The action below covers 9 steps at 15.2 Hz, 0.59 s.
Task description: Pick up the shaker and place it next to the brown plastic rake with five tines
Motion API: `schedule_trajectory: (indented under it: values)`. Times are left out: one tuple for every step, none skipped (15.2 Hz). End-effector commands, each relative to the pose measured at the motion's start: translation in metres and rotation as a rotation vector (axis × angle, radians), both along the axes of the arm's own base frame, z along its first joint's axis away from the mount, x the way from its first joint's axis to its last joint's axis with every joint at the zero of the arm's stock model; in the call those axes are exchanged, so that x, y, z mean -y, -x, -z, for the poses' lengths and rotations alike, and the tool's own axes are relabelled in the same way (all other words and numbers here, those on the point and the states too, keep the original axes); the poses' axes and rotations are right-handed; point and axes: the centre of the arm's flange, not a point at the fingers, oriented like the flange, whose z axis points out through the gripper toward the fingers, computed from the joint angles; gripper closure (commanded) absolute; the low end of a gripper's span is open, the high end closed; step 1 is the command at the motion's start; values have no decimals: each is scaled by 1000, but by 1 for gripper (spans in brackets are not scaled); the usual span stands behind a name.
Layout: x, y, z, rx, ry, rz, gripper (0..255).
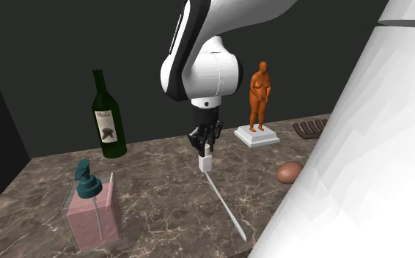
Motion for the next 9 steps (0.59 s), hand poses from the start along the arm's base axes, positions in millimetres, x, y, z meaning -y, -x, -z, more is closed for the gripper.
schedule_trajectory:
  values:
    - [0,0,0,0,0,0,255]
    - [0,0,0,0,0,0,255]
    - [0,0,0,0,0,0,255]
    - [0,0,0,0,0,0,255]
    - [0,0,0,0,0,0,255]
    - [0,0,0,0,0,0,255]
    - [0,0,-5,0,0,0,255]
    - [0,0,-10,0,0,0,255]
    - [0,0,-16,0,0,0,255]
